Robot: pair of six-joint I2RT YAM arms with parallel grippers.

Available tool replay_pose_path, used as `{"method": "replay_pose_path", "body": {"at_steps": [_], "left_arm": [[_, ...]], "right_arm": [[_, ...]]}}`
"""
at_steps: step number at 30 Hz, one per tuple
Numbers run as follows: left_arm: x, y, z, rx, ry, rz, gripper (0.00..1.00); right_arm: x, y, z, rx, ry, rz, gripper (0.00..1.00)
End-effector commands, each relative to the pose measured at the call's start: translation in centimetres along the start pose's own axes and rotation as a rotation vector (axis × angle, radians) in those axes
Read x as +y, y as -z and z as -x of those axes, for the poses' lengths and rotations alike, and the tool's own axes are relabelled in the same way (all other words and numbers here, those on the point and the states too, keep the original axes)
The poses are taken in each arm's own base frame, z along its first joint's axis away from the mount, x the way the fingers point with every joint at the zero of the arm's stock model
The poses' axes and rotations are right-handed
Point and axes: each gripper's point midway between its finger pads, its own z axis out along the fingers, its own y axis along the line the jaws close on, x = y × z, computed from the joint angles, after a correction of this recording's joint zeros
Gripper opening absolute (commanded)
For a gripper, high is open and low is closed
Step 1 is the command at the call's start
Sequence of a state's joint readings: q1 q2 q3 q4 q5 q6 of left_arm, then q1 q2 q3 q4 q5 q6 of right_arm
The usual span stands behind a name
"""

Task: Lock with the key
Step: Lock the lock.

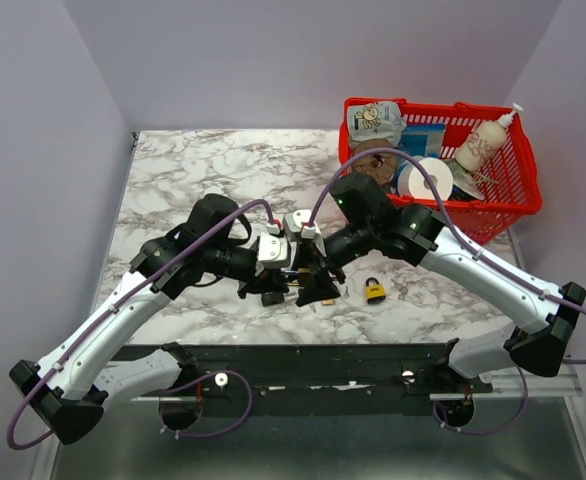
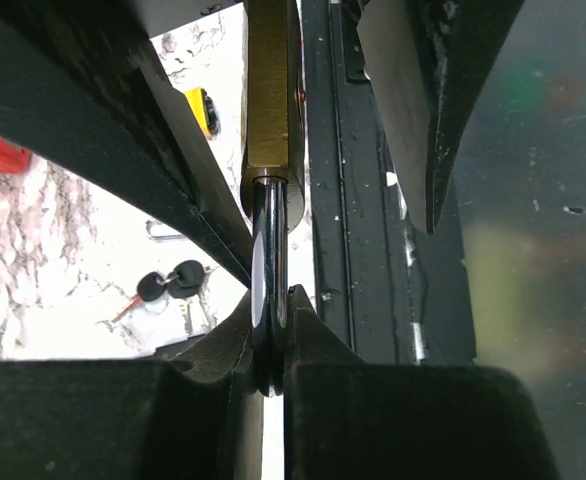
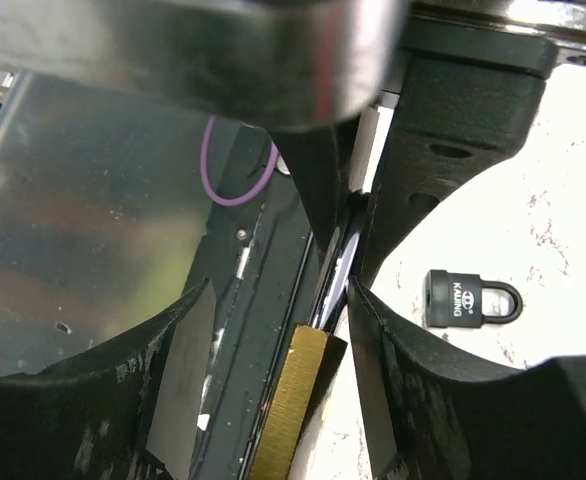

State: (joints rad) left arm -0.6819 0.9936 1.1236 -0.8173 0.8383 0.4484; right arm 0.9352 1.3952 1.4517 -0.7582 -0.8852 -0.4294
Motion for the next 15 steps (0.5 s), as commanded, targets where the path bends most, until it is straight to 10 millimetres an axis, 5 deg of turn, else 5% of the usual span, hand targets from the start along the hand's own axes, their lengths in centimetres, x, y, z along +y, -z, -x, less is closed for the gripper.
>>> {"method": "replay_pose_path", "body": {"at_steps": [1, 15], "left_arm": [[0.6, 0.8, 3.3, -0.079, -0.177, 0.021, 0.00], [0.7, 0.9, 2.8, -0.101, -0.124, 0.048, 0.00]], "right_arm": [[-0.4, 0.5, -0.2, 0.020, -0.032, -0.012, 0.63], [-1.8, 3.8, -0.8, -0.040, -0.078, -0.135, 0.66]]}}
